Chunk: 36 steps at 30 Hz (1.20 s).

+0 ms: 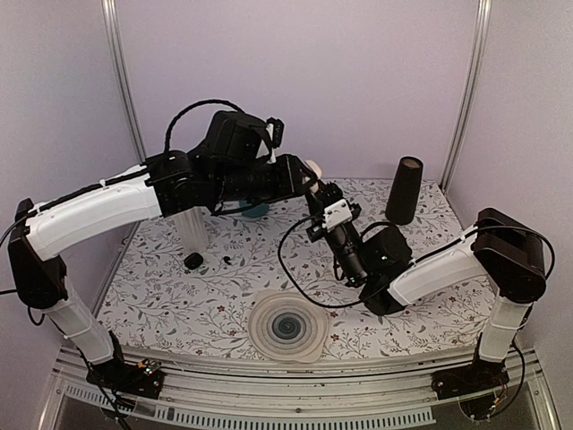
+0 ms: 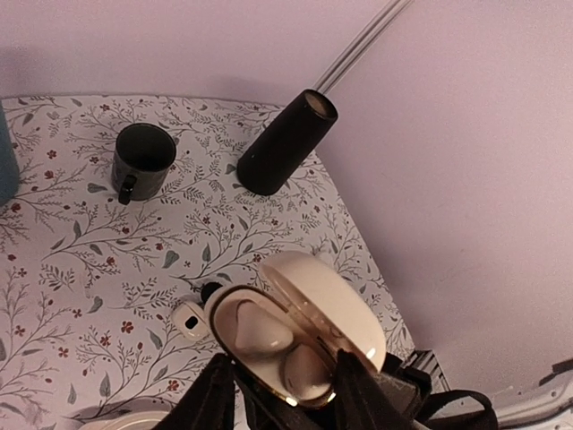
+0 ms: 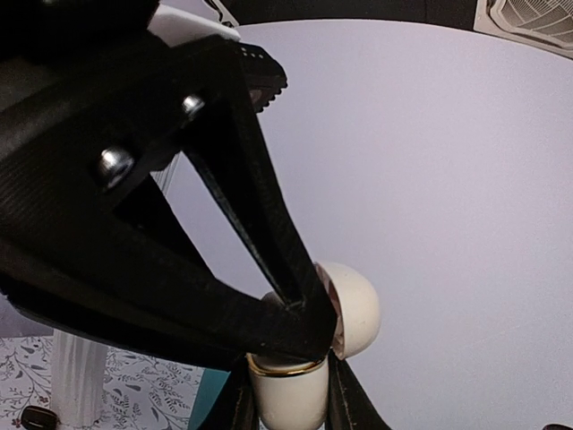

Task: Insert the wireless bluetooth earbuds into the charging case
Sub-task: Adjust the right earbud in the right side groove of the charging case, then close the charging case with the earbuds inside.

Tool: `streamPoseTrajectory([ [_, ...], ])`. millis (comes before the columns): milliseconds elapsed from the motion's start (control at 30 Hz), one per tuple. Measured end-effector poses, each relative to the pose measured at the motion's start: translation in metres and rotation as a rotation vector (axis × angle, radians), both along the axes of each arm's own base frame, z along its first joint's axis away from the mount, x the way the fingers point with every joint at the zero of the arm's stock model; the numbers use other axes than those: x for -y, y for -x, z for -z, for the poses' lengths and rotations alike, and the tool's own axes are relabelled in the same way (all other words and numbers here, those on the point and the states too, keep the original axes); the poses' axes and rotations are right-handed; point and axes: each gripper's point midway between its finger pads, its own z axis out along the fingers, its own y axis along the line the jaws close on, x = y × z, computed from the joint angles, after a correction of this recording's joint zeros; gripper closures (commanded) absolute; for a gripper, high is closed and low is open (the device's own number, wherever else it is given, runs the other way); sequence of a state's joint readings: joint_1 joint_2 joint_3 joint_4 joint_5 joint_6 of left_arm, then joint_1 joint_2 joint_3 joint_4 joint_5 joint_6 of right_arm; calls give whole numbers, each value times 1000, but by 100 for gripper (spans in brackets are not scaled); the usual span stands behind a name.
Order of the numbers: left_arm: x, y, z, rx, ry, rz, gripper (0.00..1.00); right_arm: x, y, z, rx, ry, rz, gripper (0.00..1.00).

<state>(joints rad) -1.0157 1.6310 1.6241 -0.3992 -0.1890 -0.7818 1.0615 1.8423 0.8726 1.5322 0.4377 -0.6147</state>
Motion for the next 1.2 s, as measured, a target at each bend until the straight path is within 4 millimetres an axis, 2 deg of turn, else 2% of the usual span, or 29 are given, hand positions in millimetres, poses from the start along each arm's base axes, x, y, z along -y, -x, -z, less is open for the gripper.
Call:
streamPoseTrajectory([
  [267,-13,9,-2,65,-33,36,47,-5,-1,-5,-102,-48,-147,97],
  [400,-29,17,-21,137,-23,42,46,-4,2,-13,-153,-77,-234,97],
  [533,-51,22,-40,202,-4,29,45,-5,13,-12,-202,-78,-328,97],
  [667,-77,9,-53,240,8,-16,44,-9,31,-6,-246,-49,-442,97],
  [800,-95,-15,-52,240,1,-31,44,-11,51,-7,-265,-28,-558,97],
  [867,-96,-21,-47,231,-5,-8,44,-11,61,-9,-270,-20,-613,97],
  [967,-86,-24,-36,219,-22,66,43,-15,76,-13,-275,-11,-707,97],
  [1067,-69,-17,-25,208,-35,174,42,-18,85,-11,-305,-10,-776,97],
  [1200,-55,-3,-20,218,-39,292,41,-19,86,-6,-374,-18,-850,97],
])
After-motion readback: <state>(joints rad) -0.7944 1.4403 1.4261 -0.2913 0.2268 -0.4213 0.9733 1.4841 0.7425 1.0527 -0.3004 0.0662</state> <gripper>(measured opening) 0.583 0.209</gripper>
